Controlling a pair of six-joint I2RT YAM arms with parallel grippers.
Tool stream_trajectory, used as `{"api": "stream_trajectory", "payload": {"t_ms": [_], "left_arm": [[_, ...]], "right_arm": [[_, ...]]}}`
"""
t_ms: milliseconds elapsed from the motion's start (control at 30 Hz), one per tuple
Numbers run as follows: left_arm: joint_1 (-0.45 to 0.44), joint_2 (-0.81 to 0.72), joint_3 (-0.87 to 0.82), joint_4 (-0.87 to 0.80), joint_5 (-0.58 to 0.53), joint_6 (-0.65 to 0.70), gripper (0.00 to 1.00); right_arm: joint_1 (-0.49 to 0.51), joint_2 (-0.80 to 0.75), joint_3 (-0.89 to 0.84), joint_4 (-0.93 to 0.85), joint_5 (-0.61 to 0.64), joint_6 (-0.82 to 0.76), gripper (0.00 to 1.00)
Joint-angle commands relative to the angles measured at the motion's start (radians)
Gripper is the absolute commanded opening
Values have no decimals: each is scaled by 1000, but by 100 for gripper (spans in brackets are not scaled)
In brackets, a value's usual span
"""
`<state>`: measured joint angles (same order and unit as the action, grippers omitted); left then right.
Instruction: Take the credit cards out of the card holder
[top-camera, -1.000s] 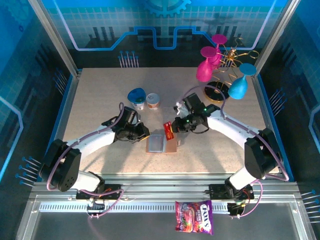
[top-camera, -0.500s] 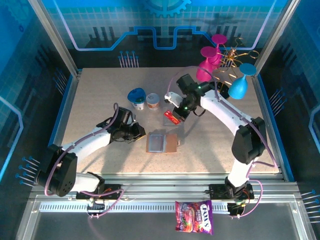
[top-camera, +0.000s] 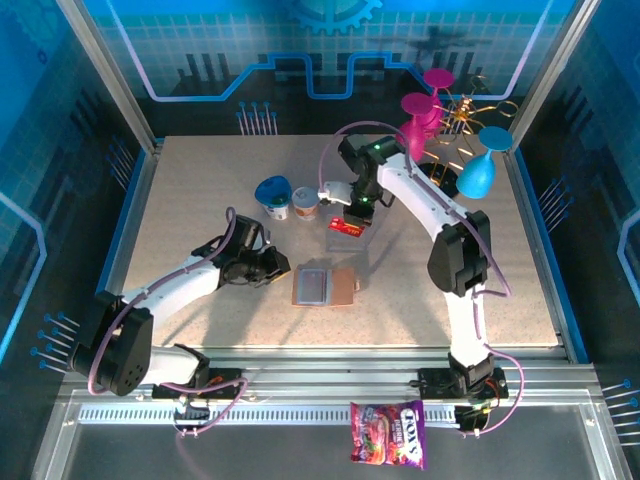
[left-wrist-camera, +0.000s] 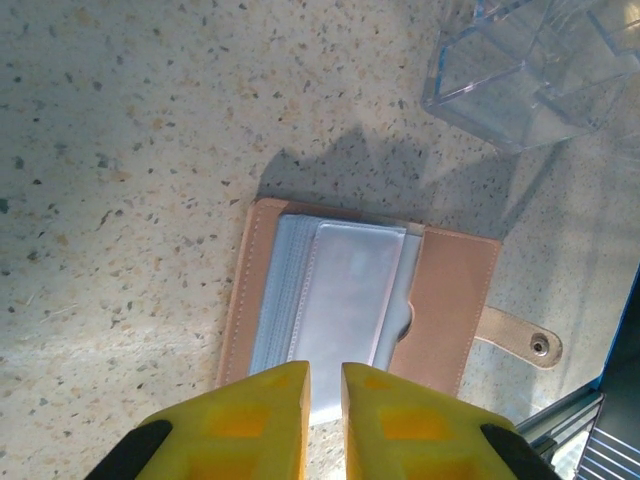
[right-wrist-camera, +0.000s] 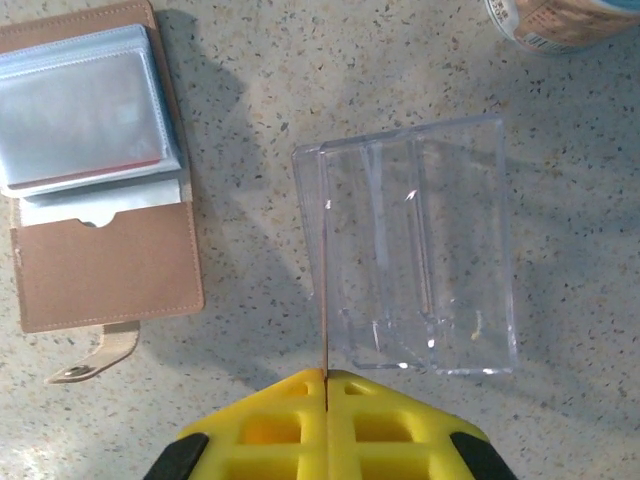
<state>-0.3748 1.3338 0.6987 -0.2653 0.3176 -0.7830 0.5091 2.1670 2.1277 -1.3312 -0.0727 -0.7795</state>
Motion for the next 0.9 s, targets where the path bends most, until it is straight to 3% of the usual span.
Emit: {"api": "stream_trajectory", "payload": {"t_ms": [0,300,867], "left_arm": [[11,-22,-15,-28,0,6,17],[11,-21,-19,-32,-4,1,17],[13,-36,-15,-52,-8,-7,17]], "right_arm": [[-15,68,88,-100,20,-61,0],[-19,199,195,-145,28,-86,0],[-29,241,94,-141,-58,-93,1]]}}
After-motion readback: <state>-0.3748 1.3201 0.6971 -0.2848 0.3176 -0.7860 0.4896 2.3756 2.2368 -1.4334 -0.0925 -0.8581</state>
